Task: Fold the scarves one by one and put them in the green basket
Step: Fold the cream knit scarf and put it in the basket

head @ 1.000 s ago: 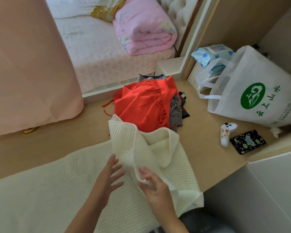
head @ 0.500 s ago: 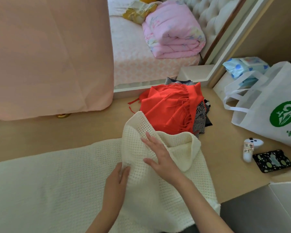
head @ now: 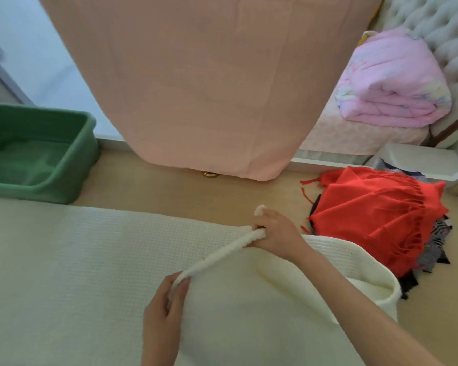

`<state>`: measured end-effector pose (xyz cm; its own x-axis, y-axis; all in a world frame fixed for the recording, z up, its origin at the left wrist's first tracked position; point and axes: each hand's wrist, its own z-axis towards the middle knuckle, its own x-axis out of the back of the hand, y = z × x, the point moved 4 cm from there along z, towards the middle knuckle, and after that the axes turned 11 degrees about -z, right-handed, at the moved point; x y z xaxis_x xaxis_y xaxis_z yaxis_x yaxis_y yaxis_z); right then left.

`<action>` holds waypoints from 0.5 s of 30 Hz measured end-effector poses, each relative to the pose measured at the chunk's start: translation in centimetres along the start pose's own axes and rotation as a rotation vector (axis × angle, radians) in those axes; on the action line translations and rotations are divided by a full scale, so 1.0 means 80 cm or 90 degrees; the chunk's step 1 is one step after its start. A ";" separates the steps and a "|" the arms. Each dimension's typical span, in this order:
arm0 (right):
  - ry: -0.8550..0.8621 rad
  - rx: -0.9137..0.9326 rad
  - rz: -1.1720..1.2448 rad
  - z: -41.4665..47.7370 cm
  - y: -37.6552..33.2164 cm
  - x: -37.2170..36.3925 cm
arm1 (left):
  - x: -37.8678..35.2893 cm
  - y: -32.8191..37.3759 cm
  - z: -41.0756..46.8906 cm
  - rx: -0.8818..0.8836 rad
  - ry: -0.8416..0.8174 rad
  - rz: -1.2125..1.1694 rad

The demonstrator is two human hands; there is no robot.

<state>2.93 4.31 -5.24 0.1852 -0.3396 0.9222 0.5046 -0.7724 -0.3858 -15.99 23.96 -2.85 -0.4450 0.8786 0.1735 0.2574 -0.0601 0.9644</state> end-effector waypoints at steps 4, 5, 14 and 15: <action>-0.059 -0.002 0.133 0.055 -0.071 -0.019 | 0.076 -0.002 0.012 -0.023 0.093 -0.049; -0.080 -0.031 0.164 0.068 -0.092 -0.027 | 0.095 -0.003 0.015 -0.016 0.117 -0.056; -0.030 0.112 0.097 0.179 -0.303 -0.093 | 0.273 -0.036 0.050 0.019 0.333 -0.065; -0.006 0.139 0.088 0.190 -0.327 -0.099 | 0.294 -0.038 0.054 0.017 0.359 -0.073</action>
<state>1.04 35.36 -2.04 0.2727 -0.4281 0.8616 0.6443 -0.5838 -0.4940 -23.52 46.82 -2.60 -0.8578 0.4904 0.1541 0.1986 0.0397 0.9793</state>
